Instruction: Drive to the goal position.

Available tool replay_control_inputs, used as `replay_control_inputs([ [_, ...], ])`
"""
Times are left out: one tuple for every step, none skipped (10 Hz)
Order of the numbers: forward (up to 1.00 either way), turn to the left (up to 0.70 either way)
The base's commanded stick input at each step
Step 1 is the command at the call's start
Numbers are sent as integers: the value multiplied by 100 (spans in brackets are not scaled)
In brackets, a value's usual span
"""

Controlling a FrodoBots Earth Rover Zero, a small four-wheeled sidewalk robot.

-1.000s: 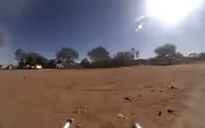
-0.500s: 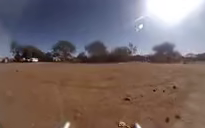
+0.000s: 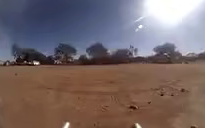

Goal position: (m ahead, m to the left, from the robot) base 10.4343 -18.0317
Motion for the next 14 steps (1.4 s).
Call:
replay_control_inputs([
  [50,0],
  [50,0],
  [50,0],
  [50,0],
  [50,0],
  [50,0],
  [50,0],
  [50,0],
  [50,0],
  [50,0],
  [50,0],
  [50,0],
  [50,0],
  [50,0],
])
